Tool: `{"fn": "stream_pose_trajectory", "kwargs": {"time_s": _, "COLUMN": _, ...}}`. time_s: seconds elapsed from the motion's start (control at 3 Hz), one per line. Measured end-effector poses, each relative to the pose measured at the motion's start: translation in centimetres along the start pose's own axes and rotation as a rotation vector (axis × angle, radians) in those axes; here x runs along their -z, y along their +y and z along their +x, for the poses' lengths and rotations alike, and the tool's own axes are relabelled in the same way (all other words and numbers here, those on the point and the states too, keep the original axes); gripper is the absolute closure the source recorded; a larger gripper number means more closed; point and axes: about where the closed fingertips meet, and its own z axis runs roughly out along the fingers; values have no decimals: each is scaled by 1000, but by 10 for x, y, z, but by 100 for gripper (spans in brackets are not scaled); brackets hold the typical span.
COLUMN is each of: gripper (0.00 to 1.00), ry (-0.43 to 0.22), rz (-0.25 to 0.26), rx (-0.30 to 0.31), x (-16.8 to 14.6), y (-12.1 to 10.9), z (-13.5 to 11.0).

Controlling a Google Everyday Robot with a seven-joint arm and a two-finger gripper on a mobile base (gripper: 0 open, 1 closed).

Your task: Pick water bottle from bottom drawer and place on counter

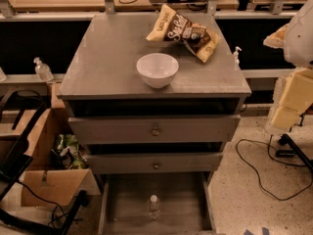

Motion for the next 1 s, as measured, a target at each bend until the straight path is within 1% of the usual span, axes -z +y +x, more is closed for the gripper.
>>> {"fn": "stream_pose_trajectory", "kwargs": {"time_s": 0.33, "gripper": 0, "ry": 0, "rz": 0, "rx": 0, "x": 0, "y": 0, "z": 0}}
{"fn": "stream_pose_trajectory", "kwargs": {"time_s": 0.67, "gripper": 0, "ry": -86, "rz": 10, "rx": -1, "x": -9, "y": 0, "z": 4}}
{"fn": "stream_pose_trajectory", "kwargs": {"time_s": 1.0, "gripper": 0, "ry": -245, "rz": -4, "rx": -28, "x": -59, "y": 12, "z": 31}}
